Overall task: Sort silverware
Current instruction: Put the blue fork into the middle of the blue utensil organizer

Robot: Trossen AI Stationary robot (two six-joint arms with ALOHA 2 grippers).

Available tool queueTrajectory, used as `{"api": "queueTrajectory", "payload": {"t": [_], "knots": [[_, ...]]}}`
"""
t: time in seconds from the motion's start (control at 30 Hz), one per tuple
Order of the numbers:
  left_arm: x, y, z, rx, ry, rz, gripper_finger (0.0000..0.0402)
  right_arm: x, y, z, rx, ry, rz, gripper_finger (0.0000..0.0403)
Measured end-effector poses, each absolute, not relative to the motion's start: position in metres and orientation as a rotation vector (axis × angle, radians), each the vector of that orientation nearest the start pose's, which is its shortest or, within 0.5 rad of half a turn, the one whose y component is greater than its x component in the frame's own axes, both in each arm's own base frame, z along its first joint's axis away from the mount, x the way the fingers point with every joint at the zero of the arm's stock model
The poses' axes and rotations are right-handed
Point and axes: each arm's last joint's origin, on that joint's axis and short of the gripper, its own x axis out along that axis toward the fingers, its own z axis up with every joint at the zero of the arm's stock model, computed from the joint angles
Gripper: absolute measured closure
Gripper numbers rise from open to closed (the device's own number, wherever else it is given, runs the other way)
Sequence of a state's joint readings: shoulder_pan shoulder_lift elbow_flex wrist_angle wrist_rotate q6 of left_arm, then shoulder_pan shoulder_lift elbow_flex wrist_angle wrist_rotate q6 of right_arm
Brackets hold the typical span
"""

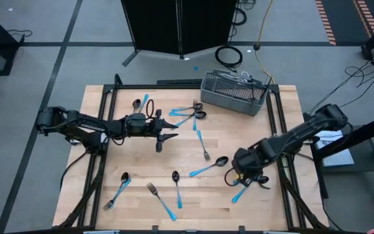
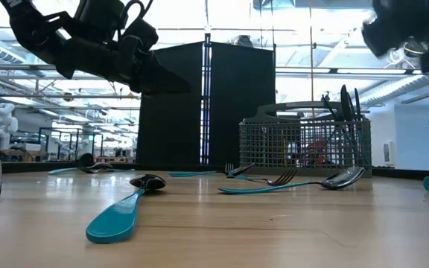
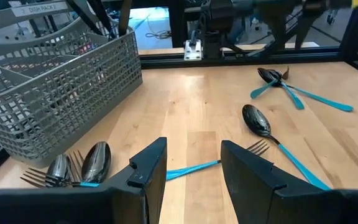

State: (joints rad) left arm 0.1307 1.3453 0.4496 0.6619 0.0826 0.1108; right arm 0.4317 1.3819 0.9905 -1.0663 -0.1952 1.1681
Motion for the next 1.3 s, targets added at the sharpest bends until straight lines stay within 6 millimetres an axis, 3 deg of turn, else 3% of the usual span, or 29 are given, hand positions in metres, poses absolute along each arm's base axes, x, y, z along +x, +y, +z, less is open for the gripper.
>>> {"api": "queueTrajectory", "payload": {"t": [0.17,0.33,0.53,0.63,0.73,0.9,1.17,1.3], "knots": [[0.253,0.03,0.185,0.081,0.232,0.003,0.0253,0.198,0.101,0.198,0.8,1.463,-0.31,0.0289],[0.253,0.03,0.186,0.083,0.215,0.002,0.0253,0.203,0.085,0.193,0.579,1.302,-0.352,0.0289],[0.254,0.031,0.187,0.088,0.201,0.036,0.0253,0.241,0.058,0.205,0.417,0.97,-0.272,0.0289],[0.256,0.036,0.181,0.095,0.232,0.139,0.0253,0.265,0.033,0.21,0.328,0.803,-0.255,0.0289],[0.257,0.043,0.173,0.085,0.271,0.175,0.0253,0.286,0.003,0.204,0.356,0.726,-0.197,0.0289],[0.258,0.05,0.164,0.038,0.305,0.155,0.0253,0.315,-0.026,0.183,0.425,0.862,-0.241,0.0289],[0.258,0.057,0.159,0.024,0.321,0.136,0.0253,0.373,-0.024,0.207,0.487,1.108,-0.35,0.0289],[0.257,0.058,0.158,0.022,0.329,0.138,0.0253,0.383,-0.02,0.201,0.476,1.186,-0.359,0.0289]]}}
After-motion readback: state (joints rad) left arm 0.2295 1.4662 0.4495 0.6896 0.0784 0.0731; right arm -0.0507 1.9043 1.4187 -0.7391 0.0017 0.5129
